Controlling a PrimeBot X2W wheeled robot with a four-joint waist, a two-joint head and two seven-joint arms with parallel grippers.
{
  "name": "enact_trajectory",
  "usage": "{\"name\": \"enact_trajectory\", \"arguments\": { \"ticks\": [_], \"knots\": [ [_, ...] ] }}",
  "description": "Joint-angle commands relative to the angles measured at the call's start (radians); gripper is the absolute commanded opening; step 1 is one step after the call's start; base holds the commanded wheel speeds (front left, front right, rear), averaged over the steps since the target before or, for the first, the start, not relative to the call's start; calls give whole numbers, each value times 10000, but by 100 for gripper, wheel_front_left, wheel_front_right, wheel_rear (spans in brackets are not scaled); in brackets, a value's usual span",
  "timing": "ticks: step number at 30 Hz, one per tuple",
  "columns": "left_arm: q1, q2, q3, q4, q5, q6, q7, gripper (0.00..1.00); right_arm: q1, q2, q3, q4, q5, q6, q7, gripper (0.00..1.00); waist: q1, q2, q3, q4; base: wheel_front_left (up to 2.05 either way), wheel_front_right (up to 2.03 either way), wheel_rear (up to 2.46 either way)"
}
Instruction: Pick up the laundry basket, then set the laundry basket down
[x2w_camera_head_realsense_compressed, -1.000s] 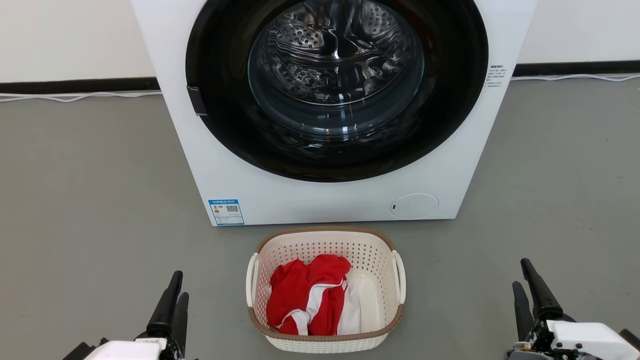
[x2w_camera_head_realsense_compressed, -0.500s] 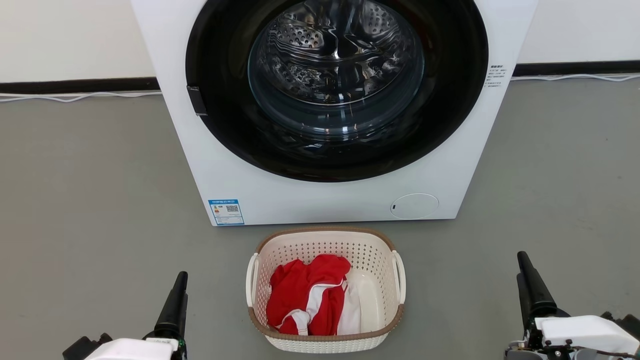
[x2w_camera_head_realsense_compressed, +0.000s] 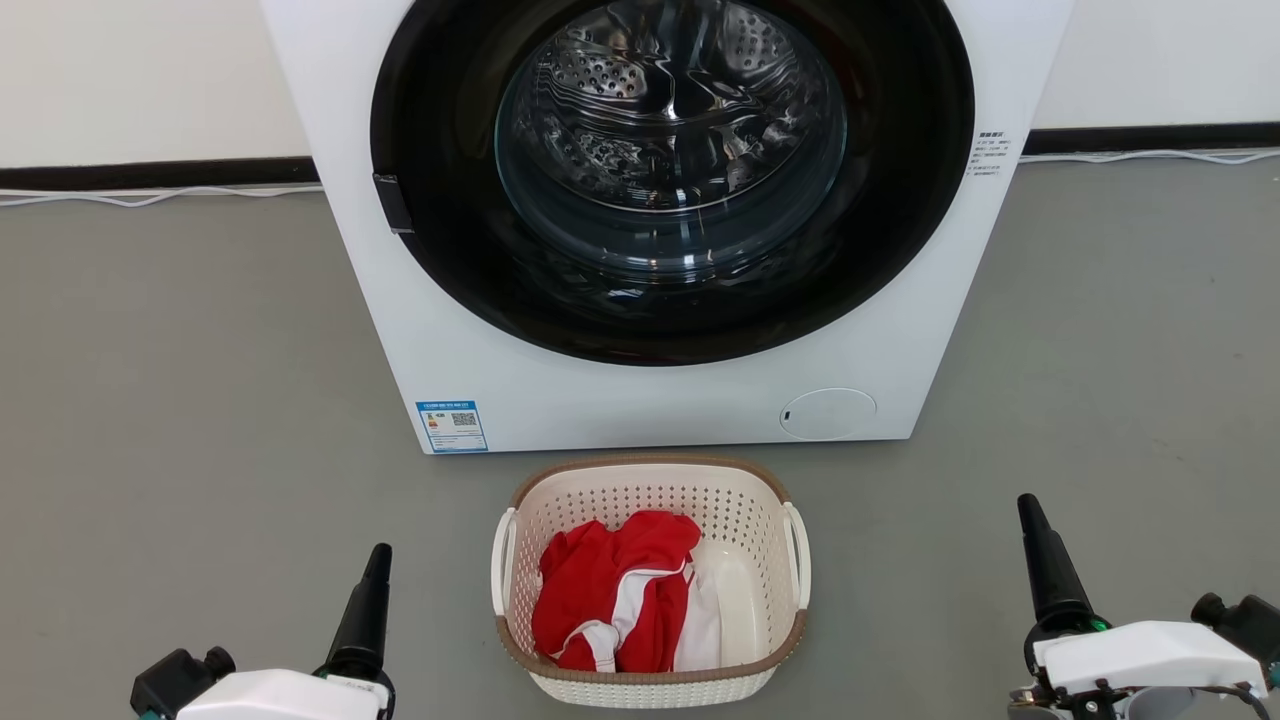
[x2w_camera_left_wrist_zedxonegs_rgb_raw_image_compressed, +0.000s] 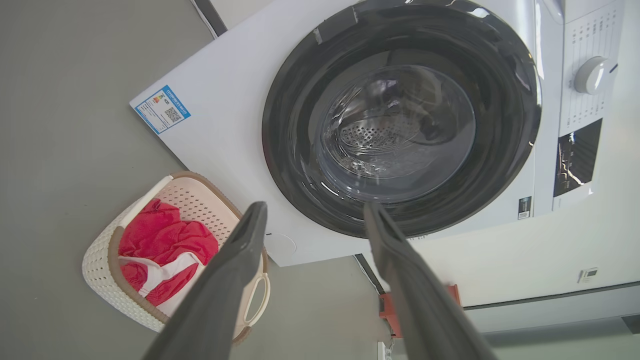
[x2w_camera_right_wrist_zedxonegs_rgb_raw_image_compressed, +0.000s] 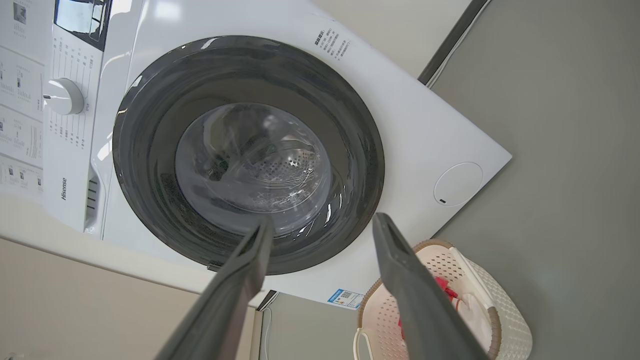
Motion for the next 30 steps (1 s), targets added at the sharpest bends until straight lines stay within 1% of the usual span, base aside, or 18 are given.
{"name": "enact_trajectory", "arguments": {
  "ticks": [1, 12, 30],
  "knots": [
    [-323, 80, 92, -303, 289, 18, -96, 100, -291, -112, 117, -311, -367, 60, -132, 100, -1, -1, -5, 0, 0, 0, 0],
    [-271, 76, 117, -376, 2359, 101, -432, 100, -311, -81, 232, -260, -2345, 76, -468, 100, -1, -1, -68, -4, 0, 0, 0],
    [-176, 63, 111, -326, 4825, 113, -934, 100, -325, -108, 401, -271, -4923, 100, -973, 100, -1, -1, -140, 96, 0, 0, 0]
  ]
}}
